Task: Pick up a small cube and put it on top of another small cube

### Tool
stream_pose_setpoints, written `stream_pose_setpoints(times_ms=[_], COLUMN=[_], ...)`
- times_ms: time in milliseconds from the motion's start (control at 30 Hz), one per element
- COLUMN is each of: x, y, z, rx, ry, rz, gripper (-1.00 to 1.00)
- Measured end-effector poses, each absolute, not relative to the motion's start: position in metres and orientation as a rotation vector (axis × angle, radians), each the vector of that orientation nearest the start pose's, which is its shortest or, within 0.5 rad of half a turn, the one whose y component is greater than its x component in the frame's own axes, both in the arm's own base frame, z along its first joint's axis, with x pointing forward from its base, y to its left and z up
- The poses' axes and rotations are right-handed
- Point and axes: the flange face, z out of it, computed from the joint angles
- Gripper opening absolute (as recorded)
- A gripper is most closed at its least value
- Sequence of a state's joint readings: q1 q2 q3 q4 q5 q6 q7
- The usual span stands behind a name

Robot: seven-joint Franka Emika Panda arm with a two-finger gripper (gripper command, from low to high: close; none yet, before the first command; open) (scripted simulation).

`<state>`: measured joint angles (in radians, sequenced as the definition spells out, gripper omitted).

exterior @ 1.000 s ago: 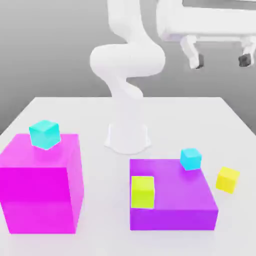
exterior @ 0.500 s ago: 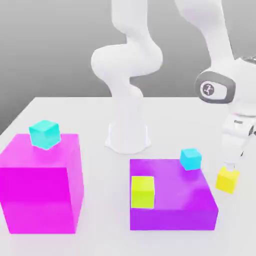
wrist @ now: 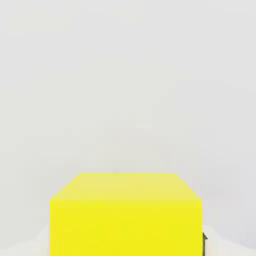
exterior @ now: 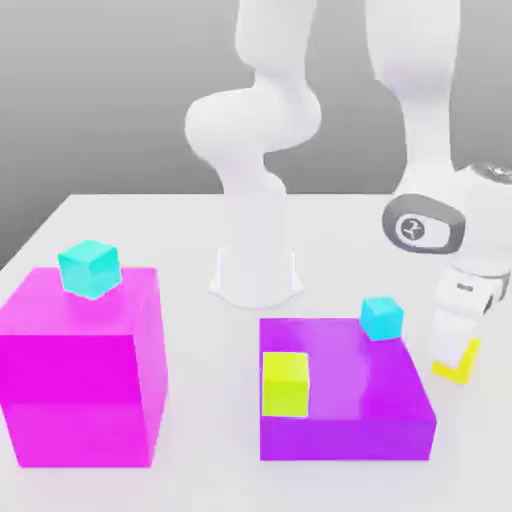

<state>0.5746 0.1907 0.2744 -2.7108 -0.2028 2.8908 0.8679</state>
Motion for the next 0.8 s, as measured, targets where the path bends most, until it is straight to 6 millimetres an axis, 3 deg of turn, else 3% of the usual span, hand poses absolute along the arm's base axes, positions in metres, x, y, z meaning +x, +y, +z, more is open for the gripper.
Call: stream_pose_setpoints(times_ms=[67,100,233,333,433,600,733,800], x=[0.25,0.265,0.349,0.388,0.41,0.405,0.366,0.343], y=[0.31,0.301,0.222,0.158,0.084,-0.04,-0.141,-0.185], z=[0.189,0.201,0.254,0.298,0.337,0.394,0.432,0.428], rx=[-3.13,-3.139,-3.179,-3.198,-3.204,-3.179,-3.126,-3.099], ry=[-0.271,-0.246,-0.061,0.02,0.133,0.322,0.474,0.54], rz=[-0.002,-0.012,-0.056,-0.07,-0.067,-0.04,-0.013,-0.002], gripper=[-1.0,-1.0,-1.0,-1.0,-1.0,-1.0,-1.0,-1.0])
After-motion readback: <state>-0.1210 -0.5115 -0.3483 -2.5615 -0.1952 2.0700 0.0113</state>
